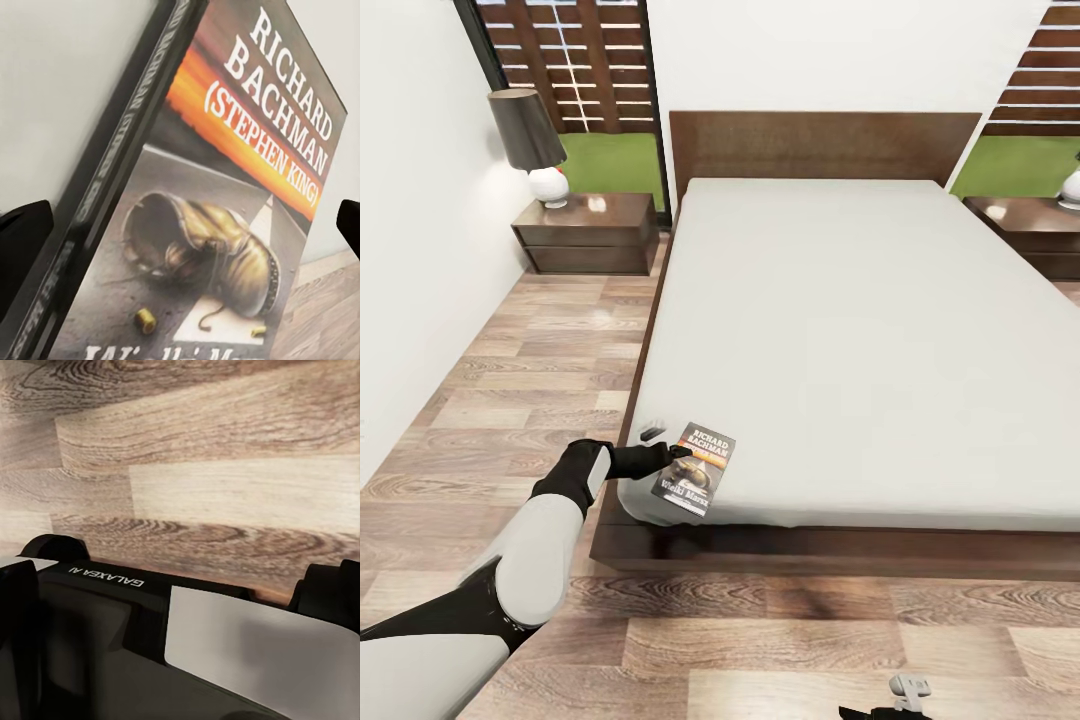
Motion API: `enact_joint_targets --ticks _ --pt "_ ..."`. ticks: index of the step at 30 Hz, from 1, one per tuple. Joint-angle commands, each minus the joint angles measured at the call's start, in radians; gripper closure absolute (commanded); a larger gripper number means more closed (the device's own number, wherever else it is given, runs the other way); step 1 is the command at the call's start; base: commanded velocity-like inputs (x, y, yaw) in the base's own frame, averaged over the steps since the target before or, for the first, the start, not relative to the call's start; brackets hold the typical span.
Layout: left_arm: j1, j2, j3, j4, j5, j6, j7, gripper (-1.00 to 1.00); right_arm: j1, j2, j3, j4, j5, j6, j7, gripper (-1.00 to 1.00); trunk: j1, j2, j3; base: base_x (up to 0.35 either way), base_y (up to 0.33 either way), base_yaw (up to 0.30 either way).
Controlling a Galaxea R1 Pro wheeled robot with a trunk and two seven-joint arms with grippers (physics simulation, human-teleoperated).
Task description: In the bedroom, move the book from the bed onto either nightstand, and place the two sandals side by side next to the bed.
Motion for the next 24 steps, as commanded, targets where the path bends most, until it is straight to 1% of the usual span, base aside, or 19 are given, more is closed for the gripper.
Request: enact_joint_targets --ticks 1,19,21,22,24 --pt "-0.001 -0.001 0.007 -0.002 -0.019 0.000 -0.006 -1.00 -0.001 0.000 -0.003 0.001 -0.001 -0.002 0.004 -1.00 -0.004 0.007 0.002 0.000 0.000 0.000" --pt "0.000 0.000 0.008 -0.003 -0.019 0.003 -0.008 -1.00 -0.001 0.000 -0.003 0.001 -0.001 -0.003 0.004 -1.00 -0.073 0.133 0.059 0.000 0.000 0.000" --pt "0.000 0.004 0.009 -0.003 -0.019 0.003 -0.009 -1.00 -0.001 0.000 -0.003 0.001 -0.001 -0.003 0.004 -1.00 -0.081 0.147 0.065 0.000 0.000 0.000" --pt "0.000 0.011 0.008 -0.004 -0.019 0.003 -0.013 -1.00 -0.001 0.000 -0.003 0.001 -0.001 -0.003 0.004 -1.00 -0.084 0.154 0.068 0.000 0.000 0.000" --pt "0.000 0.018 0.008 -0.008 -0.020 0.004 -0.027 -1.00 -0.001 0.000 -0.003 0.001 -0.001 -0.003 0.003 -1.00 -0.092 0.168 0.074 0.000 0.000 0.000"
